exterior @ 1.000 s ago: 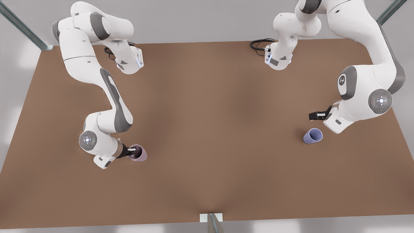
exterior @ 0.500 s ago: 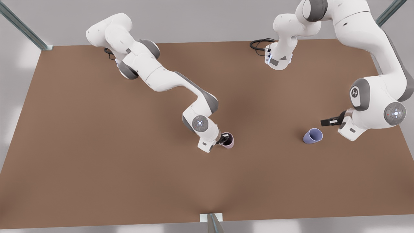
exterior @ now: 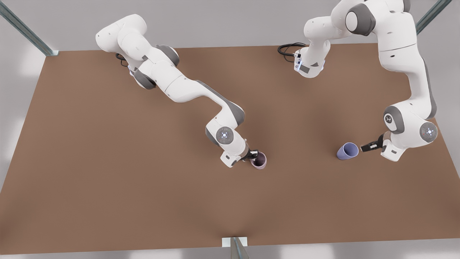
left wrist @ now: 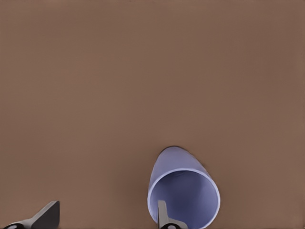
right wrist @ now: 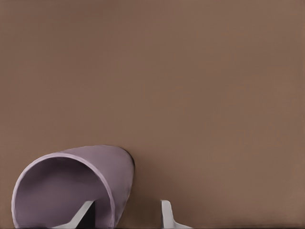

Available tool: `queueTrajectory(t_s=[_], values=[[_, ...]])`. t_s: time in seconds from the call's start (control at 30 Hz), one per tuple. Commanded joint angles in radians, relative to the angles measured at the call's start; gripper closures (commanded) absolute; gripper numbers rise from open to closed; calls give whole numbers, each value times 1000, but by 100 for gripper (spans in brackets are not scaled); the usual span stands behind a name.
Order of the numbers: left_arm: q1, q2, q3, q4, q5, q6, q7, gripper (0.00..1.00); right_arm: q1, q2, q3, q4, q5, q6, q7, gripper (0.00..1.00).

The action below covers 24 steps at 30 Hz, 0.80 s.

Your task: Stack the cups, with the pink cup at the bottom and the purple cup at the top

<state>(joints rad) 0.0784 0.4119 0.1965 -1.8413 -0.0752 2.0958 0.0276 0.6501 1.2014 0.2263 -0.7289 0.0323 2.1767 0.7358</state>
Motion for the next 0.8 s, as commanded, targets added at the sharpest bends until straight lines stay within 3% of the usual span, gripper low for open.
queueTrajectory(t_s=[0.0, 0.33, 0.43, 0.53, 0.67, 0.77], values=[[0, -1, -8, -1, -12, 86, 35, 0, 16, 3, -16, 0, 15, 6, 191, 6], [0, 34, -29, -6, -69, 121, 35, 0, 28, 4, -30, -1, 15, 34, 189, 3], [0, 39, -45, -19, -69, 102, 37, 0, 8, -106, -31, -3, 18, -58, 191, 0], [0, 25, -43, -26, -66, 67, 90, 0, -179, -319, -50, -55, -22, -222, 168, 0], [0, 1, -42, -102, -58, 56, 265, 0, -477, -525, -58, -196, -43, -535, -165, 0], [0, 10, -42, -113, -58, 76, 281, 0, -578, -641, -62, -280, -98, -629, -239, 0]])
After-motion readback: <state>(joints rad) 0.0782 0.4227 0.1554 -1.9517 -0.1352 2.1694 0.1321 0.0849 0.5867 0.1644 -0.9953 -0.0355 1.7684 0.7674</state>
